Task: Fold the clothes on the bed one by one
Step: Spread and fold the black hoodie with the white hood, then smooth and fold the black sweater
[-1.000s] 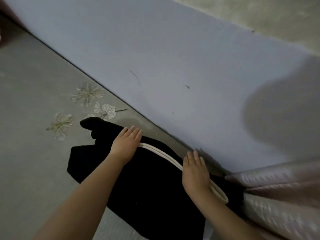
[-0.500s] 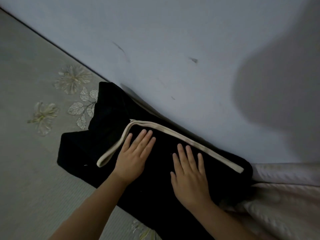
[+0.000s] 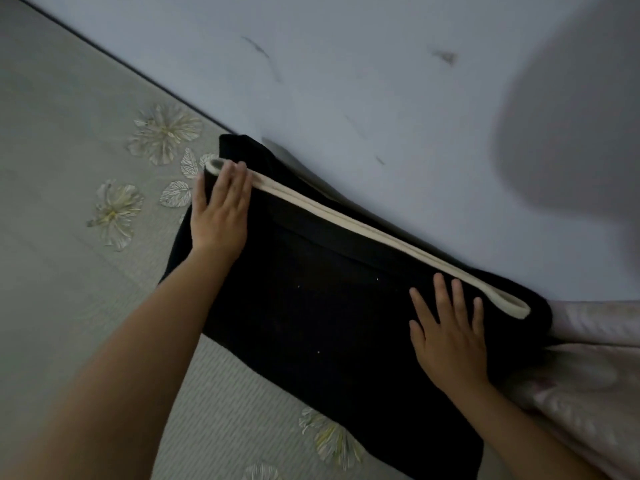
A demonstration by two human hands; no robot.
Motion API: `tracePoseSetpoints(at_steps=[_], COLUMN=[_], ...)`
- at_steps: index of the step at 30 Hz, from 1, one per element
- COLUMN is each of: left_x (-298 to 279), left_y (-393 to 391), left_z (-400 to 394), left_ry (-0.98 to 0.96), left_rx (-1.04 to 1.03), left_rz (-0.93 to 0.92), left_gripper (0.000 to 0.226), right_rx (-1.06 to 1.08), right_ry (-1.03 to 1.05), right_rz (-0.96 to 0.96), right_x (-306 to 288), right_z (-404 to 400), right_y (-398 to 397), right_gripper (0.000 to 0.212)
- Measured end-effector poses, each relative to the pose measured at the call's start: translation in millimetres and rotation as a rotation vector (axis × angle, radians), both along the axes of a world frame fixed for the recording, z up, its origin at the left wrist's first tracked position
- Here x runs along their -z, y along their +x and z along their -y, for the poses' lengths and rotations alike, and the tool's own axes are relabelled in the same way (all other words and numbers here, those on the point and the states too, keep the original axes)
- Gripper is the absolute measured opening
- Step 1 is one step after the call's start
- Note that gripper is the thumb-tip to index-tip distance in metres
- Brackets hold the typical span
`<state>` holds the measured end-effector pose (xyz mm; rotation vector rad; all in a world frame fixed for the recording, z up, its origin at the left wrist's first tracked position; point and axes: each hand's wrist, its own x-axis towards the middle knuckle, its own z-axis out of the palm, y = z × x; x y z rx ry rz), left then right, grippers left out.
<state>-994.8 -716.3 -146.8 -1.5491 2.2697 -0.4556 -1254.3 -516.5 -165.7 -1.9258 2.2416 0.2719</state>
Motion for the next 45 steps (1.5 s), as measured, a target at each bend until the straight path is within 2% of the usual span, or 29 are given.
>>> tracePoseSetpoints(at_steps=[2,5,7,8,11,15,19,21,26,29,32,34,36,40,45], left_x=[-1,-8,-3,1,17,21,3,-9,-35,-52,-70,-83,-94,-102,-92], left_y=[0,-4,-4,-2,7,10,6,11,52,86,119,138,158,198,244], left_z=[8,-12,-44,-62,-98,-130,-182,-217,-310,-379,-458,-510,-564,-667,-781], left_ry=[-0.035,-0.075,-0.071,0.016,0.321,0.303,0.207,0.185,0.117,0.045,-0.024,-0.084,-0.149,-0.209,-0.2], left_rx=[-0.081,-0.097,0.021,0.013,-0.302,-0.468,-0.512,-0.553,-0.963,-1.197,-1.348,-1.433,-1.49,-1.586,-1.704], left_rz=[-0.096,-0.43,-0.471,-0.467,-0.538,-0.554,-0.715,-0.738,-0.736,-0.718,-0.654,-0.657,-0.683,-0.734,-0.713], left_gripper=[0.061,0.056,0.048,0.043,0.047,0.053,0.047,0.044,0.046,0.046,0.046,0.047,0.047,0.047,0.049], right_rx=[0.032,0.09,0.138,0.143,0.122,0.115,-0.104,-0.221,-0.548,-0.734,-0.909,-1.047,-1.157,-1.298,-1.382], right_ry=[-0.012,-0.043,-0.054,-0.046,-0.01,0.03,-0.024,-0.043,0.073,0.112,0.058,-0.019,-0.011,-0.012,0.054], right_rz=[0.019,0.029,0.046,0.057,0.093,0.181,0.241,0.305,0.433,0.415,0.4,0.362,0.339,0.337,0.35], right_x=[1,-1,-3,-3,-3,-5,-23,-35,-60,-74,-92,-106,-121,-133,-132], right_z=[1,3,4,3,-1,-10,-18,-21,-39,-67,-109,-145,-187,-269,-361], right_y=[1,8,16,21,32,40,65,84,149,193,241,274,309,379,454], right_gripper=[0.052,0.047,0.046,0.049,0.059,0.056,0.052,0.051,0.053,0.054,0.047,0.04,0.036,0.046,0.043])
